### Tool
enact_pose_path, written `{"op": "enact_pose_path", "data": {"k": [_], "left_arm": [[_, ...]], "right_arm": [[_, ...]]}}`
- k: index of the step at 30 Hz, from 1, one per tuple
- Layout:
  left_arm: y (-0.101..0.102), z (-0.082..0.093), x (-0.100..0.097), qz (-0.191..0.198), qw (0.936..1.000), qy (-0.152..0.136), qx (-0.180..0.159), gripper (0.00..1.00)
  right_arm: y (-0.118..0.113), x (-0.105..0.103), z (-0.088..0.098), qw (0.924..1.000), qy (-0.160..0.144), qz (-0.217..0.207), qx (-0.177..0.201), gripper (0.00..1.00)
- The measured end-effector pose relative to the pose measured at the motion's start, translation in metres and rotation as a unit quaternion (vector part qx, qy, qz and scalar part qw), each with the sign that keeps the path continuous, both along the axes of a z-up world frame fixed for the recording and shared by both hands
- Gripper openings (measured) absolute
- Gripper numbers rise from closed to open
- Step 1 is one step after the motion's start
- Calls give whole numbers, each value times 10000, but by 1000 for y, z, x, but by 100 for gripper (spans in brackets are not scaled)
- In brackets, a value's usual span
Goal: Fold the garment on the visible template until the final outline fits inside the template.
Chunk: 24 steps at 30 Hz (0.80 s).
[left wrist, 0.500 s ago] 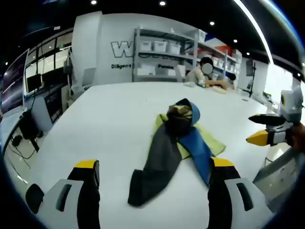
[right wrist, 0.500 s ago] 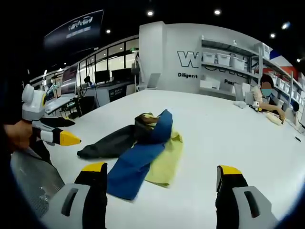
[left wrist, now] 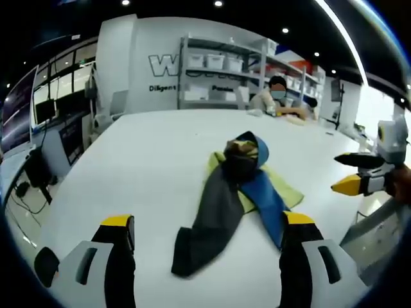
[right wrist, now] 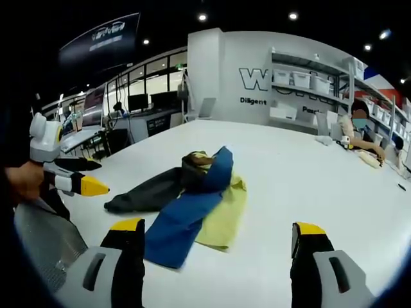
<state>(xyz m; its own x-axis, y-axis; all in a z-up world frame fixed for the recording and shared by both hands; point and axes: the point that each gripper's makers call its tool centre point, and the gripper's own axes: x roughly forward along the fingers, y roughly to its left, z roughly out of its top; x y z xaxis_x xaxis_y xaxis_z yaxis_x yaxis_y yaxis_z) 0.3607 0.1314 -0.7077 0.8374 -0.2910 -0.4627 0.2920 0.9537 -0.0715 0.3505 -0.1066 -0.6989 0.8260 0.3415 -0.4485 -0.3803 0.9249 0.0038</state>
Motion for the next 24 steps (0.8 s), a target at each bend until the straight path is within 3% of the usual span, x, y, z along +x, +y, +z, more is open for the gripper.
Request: {"op": "enact_pose_path", "data": {"k": [24], "left_arm": [[-3, -3, -2, -73, 9999, 73, 13, 85]], "right_arm": [[-1, -1, -2, 10000, 53, 21, -23, 96]]}}
